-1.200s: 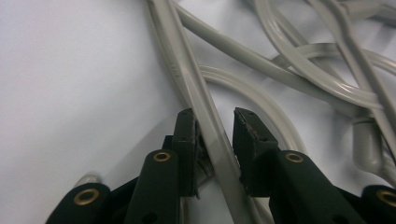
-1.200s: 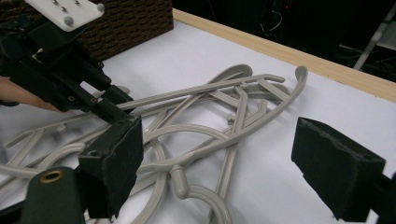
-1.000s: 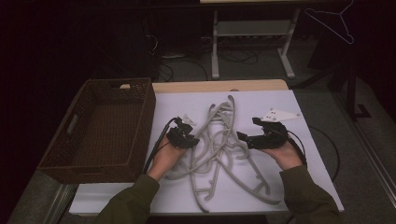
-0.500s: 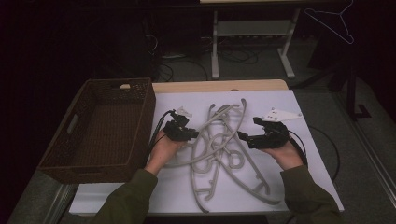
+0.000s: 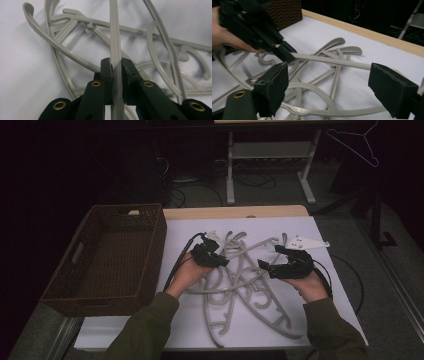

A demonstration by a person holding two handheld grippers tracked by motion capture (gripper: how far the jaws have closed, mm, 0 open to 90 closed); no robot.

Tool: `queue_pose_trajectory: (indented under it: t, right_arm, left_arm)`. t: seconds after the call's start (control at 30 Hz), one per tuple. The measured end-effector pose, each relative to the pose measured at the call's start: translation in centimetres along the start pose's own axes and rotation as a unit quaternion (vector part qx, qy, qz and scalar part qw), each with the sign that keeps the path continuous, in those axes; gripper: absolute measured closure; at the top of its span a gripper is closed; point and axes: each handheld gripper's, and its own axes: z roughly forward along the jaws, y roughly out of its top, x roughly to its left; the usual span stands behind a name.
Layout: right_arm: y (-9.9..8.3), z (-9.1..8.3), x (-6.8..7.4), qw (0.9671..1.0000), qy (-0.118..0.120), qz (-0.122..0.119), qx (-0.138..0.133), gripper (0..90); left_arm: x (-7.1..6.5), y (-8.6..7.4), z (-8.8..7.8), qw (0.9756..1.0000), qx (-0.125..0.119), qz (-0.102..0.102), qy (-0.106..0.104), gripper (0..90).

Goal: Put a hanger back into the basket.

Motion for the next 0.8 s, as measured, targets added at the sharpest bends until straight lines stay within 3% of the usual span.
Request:
queue_pose_trajectory:
  t: [0.2, 0.4, 0.53, 0.63, 0.8]
  right_arm:
    - [-0.2, 0.0, -0.2, 1.0, 0.0, 0.007, 0.001, 16.2]
    - [-0.2, 0.0, -0.2, 1.0, 0.0, 0.004, 0.001, 16.2]
    - [-0.2, -0.1, -0.1, 1.0, 0.001, 0.006, 0.001, 16.2]
    - [-0.2, -0.1, 0.0, 1.0, 0.001, 0.006, 0.003, 16.2]
    - [-0.2, 0.0, 0.0, 1.0, 0.0, 0.002, 0.004, 16.2]
  left_arm:
    - [1.4, -0.6, 1.3, 0.9999, 0.007, -0.003, -0.014, 79.7]
    - [1.8, -0.6, 0.1, 0.9998, -0.018, -0.003, -0.006, 68.3]
    - [0.7, -0.6, -1.5, 0.9993, -0.029, 0.012, -0.02, 63.2]
    - [-0.6, -1.0, -2.4, 0.9984, -0.033, 0.02, -0.042, 61.9]
    - [-2.7, -2.8, -2.8, 0.9965, -0.018, 0.041, -0.071, 65.5]
